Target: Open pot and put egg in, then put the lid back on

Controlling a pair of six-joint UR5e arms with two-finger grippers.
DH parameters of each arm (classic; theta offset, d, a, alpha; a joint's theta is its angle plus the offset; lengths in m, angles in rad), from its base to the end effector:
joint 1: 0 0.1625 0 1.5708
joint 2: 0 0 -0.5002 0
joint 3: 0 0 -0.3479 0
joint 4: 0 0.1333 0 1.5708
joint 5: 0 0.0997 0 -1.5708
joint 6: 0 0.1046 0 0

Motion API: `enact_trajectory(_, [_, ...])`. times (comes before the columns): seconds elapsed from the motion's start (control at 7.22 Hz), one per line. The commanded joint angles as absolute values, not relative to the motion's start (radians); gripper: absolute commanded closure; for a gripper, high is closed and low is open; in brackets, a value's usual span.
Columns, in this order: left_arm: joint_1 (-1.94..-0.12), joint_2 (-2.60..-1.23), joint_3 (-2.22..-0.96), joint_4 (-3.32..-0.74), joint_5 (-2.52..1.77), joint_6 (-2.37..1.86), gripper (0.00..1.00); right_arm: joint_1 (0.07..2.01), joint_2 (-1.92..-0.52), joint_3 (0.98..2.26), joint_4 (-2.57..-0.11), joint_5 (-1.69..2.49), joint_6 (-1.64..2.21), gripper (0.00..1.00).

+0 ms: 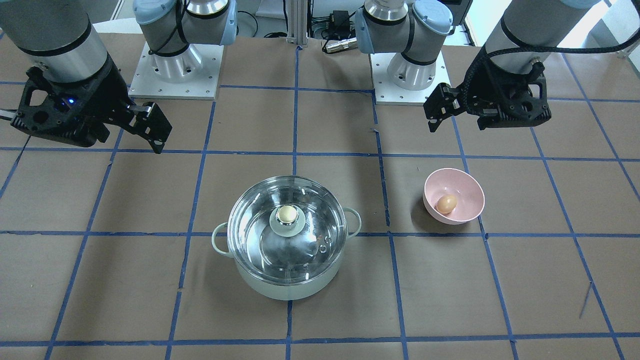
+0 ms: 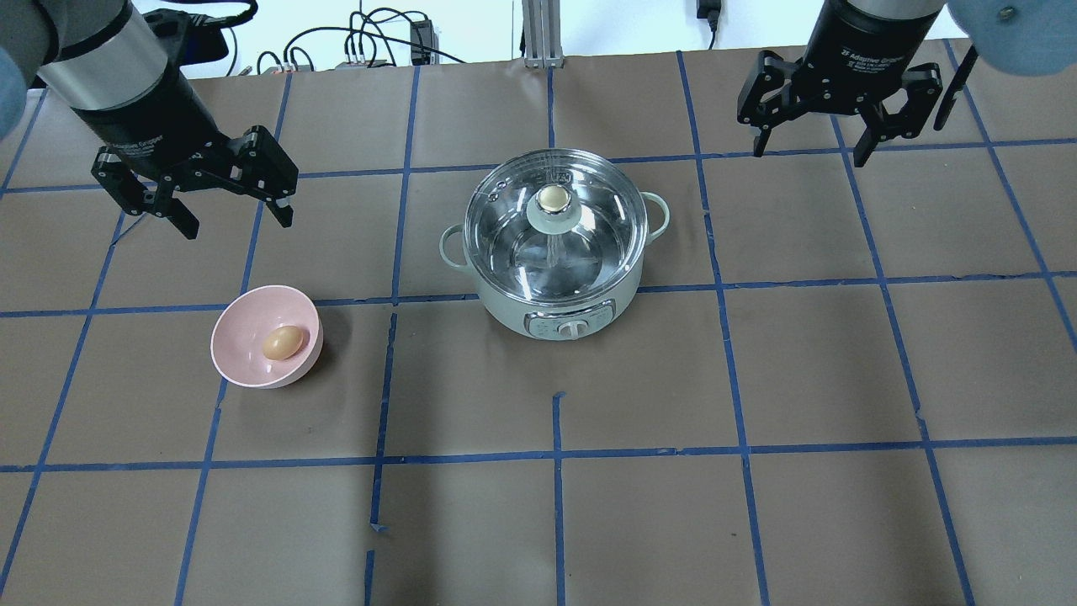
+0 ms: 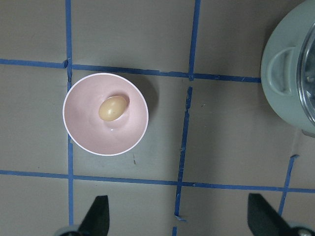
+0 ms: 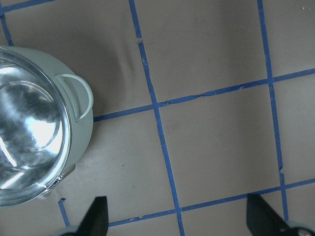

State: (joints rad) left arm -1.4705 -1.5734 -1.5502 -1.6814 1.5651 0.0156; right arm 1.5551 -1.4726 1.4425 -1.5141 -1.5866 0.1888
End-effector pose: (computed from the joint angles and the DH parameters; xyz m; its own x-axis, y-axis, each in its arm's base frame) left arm -0.0893 -0.4499 0.5556 -0.9963 -0.0852 0.0071 -0.0842 0.9922 0.0924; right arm 0.1239 -0.4957 0.5636 -0.9790 0.2026 0.0205 0.2031 0.9789 0.0232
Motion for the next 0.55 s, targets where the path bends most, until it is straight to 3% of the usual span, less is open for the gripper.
enact_trajectory(0.0, [-1.471,-1.572,-1.552,-1.680,1.566,0.012,0.00,1.562,-1.473,1.445,-1.520,-1.577,0.187,0.00])
enact_trajectory(0.42, [-1.463,-1.571,-1.554,-1.628,1.568,0.028,0.00,1.563,-1.462,1.443,-1.525,-1.585,0.186,0.00])
